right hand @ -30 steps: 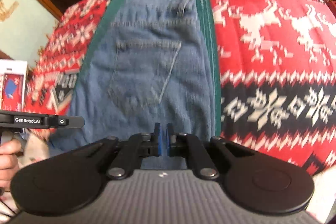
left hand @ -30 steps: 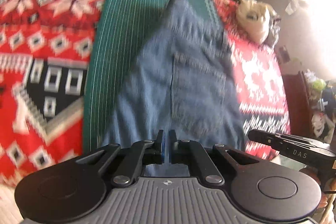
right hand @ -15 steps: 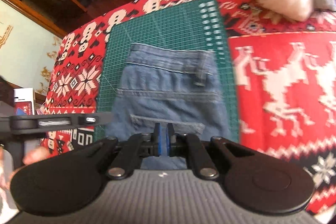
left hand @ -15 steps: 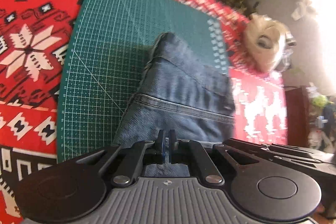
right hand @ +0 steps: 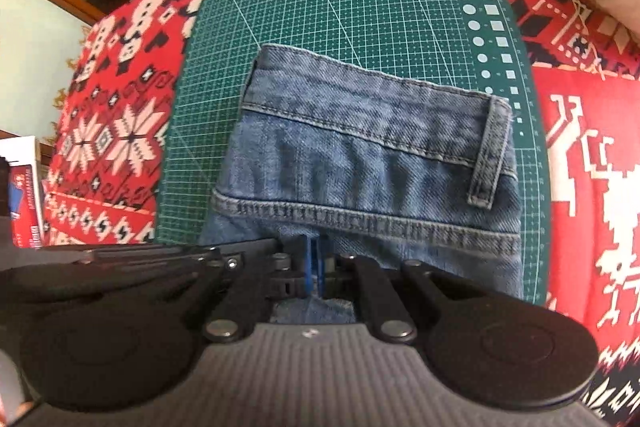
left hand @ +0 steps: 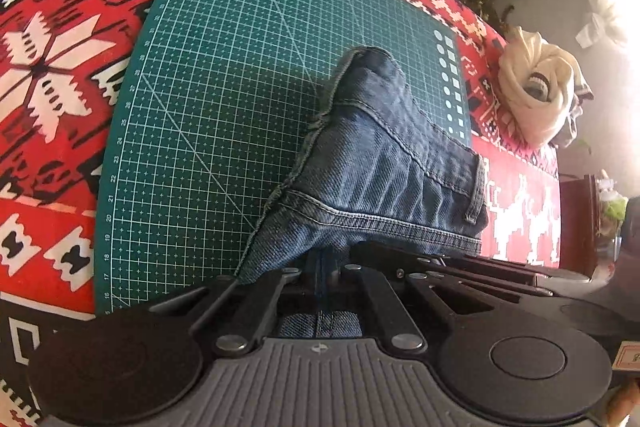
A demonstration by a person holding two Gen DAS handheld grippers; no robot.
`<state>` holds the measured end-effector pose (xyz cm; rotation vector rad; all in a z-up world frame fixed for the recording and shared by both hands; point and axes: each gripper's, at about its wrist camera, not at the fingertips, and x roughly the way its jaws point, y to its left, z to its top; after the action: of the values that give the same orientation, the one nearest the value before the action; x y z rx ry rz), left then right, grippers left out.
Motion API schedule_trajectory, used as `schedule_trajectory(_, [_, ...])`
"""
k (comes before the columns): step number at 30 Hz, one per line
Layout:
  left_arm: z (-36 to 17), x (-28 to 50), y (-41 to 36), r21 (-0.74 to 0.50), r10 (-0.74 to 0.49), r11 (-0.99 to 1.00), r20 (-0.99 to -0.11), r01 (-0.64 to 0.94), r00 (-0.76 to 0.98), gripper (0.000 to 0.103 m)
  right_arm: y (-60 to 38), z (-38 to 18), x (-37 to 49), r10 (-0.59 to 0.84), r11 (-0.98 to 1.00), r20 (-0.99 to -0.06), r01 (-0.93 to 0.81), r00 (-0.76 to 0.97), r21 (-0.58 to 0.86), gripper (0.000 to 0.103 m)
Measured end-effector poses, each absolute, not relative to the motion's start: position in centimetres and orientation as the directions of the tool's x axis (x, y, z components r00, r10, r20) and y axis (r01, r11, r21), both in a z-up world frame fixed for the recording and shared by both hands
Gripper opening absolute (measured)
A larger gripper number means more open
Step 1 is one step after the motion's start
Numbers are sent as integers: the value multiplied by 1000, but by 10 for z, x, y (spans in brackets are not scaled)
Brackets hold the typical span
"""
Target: Fold clothes
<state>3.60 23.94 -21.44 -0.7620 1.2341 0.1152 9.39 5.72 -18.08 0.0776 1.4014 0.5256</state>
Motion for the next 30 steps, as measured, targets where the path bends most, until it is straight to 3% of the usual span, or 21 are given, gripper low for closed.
schedule_trajectory(7, [-210,38,229,-408,-260,789,-899,-460,352,4,47,-186,93,410,886,-908,-277,89,373,0])
schedule_trajectory(14, [-216,34,242,-467,-315,737,-877,-488,363,4,19,-183,98,374,912,-921,-223,112,344,0])
schedule_trajectory(30, [-213,37,239,-439,-285,762,-888,-476,362,4,-46,-184,103,411,909,-906,-124,103,399,0])
